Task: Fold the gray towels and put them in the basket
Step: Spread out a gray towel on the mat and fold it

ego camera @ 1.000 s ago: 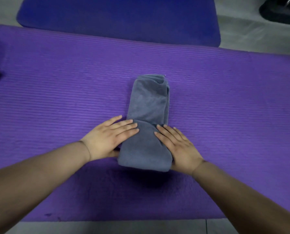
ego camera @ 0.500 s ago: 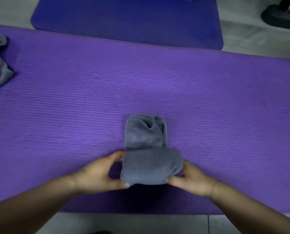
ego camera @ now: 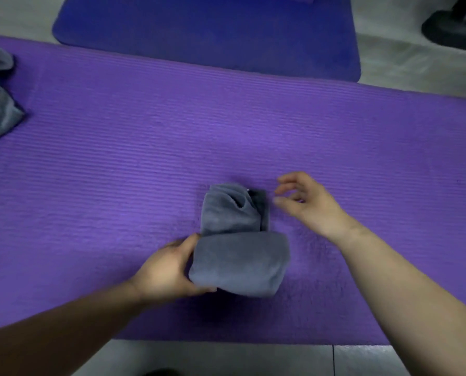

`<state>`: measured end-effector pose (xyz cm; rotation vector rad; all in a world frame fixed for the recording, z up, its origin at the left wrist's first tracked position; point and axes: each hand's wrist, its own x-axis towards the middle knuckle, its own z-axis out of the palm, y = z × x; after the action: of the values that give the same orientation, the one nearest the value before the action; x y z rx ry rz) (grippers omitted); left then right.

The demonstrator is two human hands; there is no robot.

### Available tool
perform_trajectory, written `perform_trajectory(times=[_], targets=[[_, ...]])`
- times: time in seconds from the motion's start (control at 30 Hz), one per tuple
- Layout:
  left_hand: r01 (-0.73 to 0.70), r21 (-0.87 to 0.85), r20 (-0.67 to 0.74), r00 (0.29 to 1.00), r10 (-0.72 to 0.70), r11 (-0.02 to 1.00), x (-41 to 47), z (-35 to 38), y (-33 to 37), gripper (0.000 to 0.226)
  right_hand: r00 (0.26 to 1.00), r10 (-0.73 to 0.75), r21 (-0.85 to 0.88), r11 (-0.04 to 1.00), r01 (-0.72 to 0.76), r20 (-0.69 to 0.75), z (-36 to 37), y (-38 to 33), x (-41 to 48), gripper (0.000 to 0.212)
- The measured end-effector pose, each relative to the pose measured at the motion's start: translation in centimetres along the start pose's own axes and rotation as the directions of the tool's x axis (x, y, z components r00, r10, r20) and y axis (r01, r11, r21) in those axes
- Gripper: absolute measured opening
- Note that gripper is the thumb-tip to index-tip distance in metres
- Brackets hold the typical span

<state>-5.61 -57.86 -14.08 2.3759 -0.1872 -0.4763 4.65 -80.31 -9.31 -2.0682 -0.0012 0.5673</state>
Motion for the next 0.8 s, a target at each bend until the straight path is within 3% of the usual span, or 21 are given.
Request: perform_trajectory(times=[0.07, 0.1, 0.17, 0.3, 0.37, 0.47, 0.57, 0.63, 0.7, 0.8], targets=[[-0.132, 0.161, -0.068, 0.987, 0.144, 0.978, -0.2, 0.2, -0.1, 0.059, 0.992, -0.024, -0.118, 0.992, 0.038, 0.123, 2.0, -0.1, 0.8, 0.045], [-0.168, 0.111, -0.070, 0.982, 0.176, 0.980, -0.3, 0.2, -0.1, 0.047, 0.988, -0.024, -0.254, 0.965, 0.063, 0.155, 2.8, 0.0, 1.2, 0.048], [-0.193, -0.046, 0.001, 0.981, 0.193, 0.980, -0.4, 0.4, -0.2, 0.036, 0.996, -0.047, -0.439, 0.895, 0.073, 0.069, 3.6, 0.5, 2.2, 0.036], [0.021, -0.159, 0.164, 0.986, 0.005, 0.987, -0.1, -0.1, -0.1, 0.058, 0.989, 0.087, -0.156, 0.982, -0.105, -0.119, 3.6, 2.7, 2.8, 0.003], [0.092, -0.267, 0.211, 0.977, -0.035, 0.959, 0.4, -0.2, -0.1, 0.067, 0.976, 0.181, -0.148, 0.969, -0.199, -0.125, 3.8, 3.9, 2.6, 0.021], [0.146, -0.472, 0.223, 0.974, -0.043, 0.869, 1.6, -0.8, 0.7, 0.084, 0.954, 0.272, -0.135, 0.948, -0.288, -0.126, 4.0, 4.1, 3.1, 0.030], [0.207, -0.573, 0.208, 0.973, -0.104, 0.793, 3.6, -1.4, 1.1, 0.093, 0.916, 0.386, 0.279, 0.896, -0.346, -0.104, 3.6, 4.1, 3.7, 0.036], [0.220, -0.577, 0.165, 0.974, -0.152, 0.786, 4.9, -1.5, 1.1, 0.096, 0.903, 0.426, 0.427, 0.828, -0.362, -0.060, 3.0, 4.9, 3.4, 0.034], [0.251, -0.566, 0.131, 0.968, -0.215, 0.786, 5.6, -1.4, 1.5, 0.086, 0.905, 0.422, 0.497, 0.797, -0.344, -0.051, 2.9, 5.0, 2.8, 0.030], [0.321, -0.507, 0.032, 0.934, -0.355, 0.800, 6.2, -0.9, 2.2, 0.025, 0.893, 0.424, 0.592, 0.762, -0.260, -0.153, 2.9, 4.5, 1.7, 0.024]])
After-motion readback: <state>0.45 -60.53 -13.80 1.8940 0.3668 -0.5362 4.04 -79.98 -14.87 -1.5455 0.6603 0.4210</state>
